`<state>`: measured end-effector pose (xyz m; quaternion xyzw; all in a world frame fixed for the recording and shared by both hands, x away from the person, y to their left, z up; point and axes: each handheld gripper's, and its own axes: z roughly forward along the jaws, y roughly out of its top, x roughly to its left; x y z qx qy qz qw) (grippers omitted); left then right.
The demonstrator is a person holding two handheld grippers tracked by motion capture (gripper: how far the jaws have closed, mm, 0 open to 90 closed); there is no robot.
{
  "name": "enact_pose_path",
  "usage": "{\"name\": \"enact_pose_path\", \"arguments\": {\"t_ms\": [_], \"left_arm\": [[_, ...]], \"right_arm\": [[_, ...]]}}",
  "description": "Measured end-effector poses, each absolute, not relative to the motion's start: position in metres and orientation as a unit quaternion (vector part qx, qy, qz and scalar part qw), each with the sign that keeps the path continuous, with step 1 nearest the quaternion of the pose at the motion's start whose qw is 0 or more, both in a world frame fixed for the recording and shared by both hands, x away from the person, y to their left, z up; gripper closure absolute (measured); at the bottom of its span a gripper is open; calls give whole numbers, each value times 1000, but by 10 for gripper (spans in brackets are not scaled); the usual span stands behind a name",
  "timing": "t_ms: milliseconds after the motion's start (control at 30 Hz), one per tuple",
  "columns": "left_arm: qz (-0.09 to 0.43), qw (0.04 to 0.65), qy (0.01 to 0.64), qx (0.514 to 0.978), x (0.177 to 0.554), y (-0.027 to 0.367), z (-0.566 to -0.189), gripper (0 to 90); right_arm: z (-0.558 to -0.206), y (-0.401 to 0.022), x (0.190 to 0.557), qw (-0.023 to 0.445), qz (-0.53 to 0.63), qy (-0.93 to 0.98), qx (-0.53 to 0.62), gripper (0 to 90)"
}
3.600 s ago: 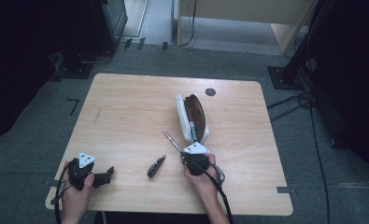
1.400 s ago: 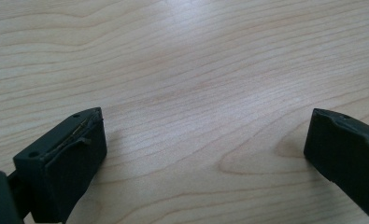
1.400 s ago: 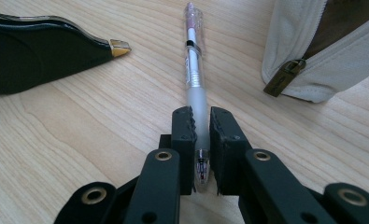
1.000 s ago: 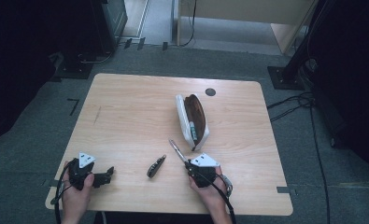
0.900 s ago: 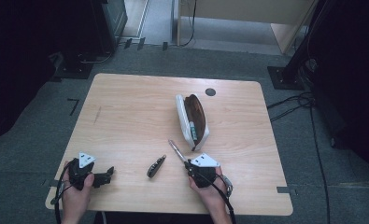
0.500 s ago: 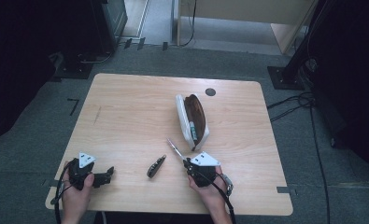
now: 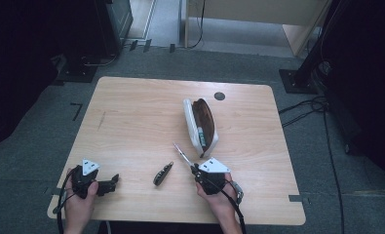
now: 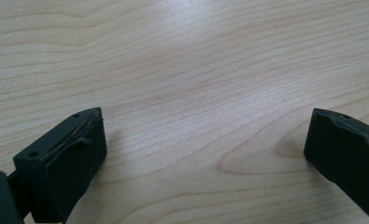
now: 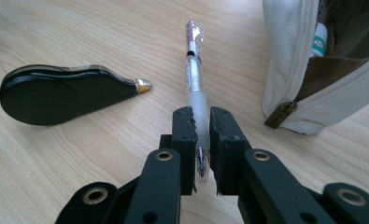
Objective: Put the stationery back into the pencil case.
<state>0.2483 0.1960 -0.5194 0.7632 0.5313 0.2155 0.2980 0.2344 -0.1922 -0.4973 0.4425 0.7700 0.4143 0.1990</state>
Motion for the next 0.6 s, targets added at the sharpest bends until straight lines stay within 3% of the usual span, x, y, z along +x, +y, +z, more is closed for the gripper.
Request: {"name": "enact_pose_path", "arguments": {"t_ms": [600], "left_arm": [[215,298,531,763,248,196,-519,0]], "right_arm": [[-477,-191,239,209,429,765,432,815]]}}
